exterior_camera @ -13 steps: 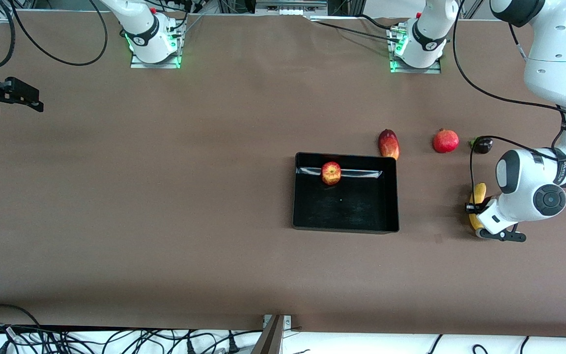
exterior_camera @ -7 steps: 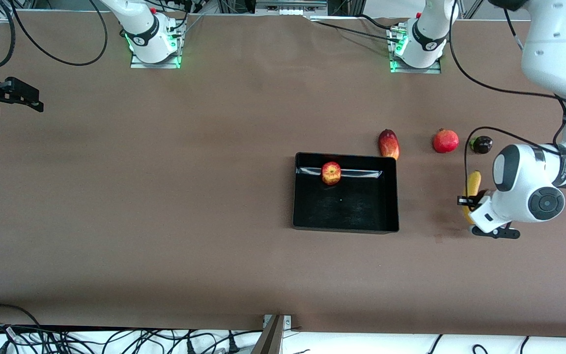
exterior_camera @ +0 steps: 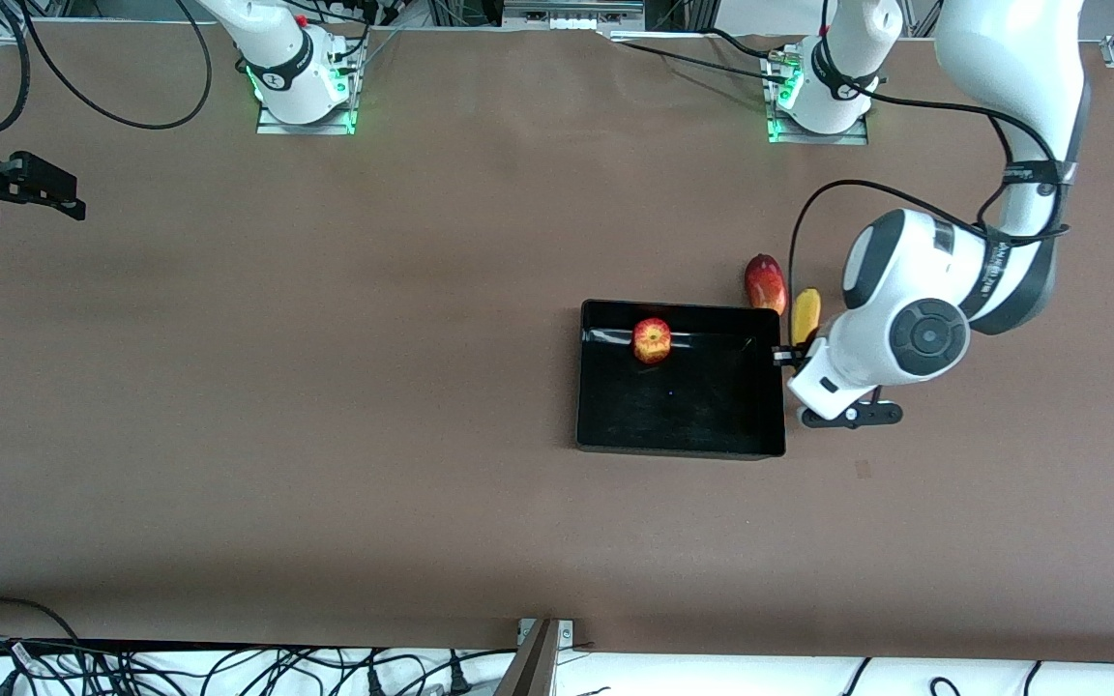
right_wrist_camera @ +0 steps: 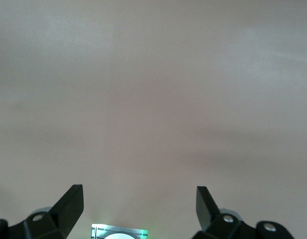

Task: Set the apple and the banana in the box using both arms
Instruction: 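Lift the banana and carry it over the black box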

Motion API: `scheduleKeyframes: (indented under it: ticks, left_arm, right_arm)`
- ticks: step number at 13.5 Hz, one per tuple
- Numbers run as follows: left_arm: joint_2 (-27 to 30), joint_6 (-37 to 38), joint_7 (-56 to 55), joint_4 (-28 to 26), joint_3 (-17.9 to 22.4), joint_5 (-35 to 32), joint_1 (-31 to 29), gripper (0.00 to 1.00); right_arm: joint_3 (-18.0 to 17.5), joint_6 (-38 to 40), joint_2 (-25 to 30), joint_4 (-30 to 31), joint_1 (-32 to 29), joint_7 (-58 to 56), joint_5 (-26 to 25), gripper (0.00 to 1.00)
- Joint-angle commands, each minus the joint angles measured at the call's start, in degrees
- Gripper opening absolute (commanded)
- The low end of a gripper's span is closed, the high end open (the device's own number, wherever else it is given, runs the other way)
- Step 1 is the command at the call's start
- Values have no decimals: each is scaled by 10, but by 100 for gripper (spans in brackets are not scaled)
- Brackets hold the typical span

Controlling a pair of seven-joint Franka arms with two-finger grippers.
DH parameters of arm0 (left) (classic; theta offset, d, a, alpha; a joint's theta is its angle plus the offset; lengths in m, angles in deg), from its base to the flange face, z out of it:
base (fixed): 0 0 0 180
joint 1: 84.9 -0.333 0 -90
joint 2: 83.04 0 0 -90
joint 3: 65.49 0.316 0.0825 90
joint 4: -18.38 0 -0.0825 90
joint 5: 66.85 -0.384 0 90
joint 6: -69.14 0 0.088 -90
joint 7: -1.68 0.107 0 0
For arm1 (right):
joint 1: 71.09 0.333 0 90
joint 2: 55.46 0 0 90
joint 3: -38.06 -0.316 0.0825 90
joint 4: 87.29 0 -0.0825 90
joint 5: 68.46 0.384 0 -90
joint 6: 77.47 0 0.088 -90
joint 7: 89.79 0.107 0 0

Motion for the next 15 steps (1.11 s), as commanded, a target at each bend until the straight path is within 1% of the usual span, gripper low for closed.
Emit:
scheduleKeyframes:
  ticks: [1,5,9,11,15]
  left_arm:
    - [-20,0,-35,15,7,18,26,0]
    - [-48,-35,-95,36,0,22,56,0]
    - [-59,-53,-112,37,0,21,74,0]
    - [-72,-69,-123,50,0,21,78,0]
    - [-99,-70,-135,74,0,18,78,0]
  right_arm:
    - [-9,11,-4,-13,-10,-4,-4,100]
    - [-9,11,-4,-13,-9,-2,-4,100]
    - [-9,11,-4,-13,-10,-2,-4,100]
    - [-9,11,-4,-13,-10,-2,-4,100]
    - [-8,11,-4,-13,-10,-4,-4,100]
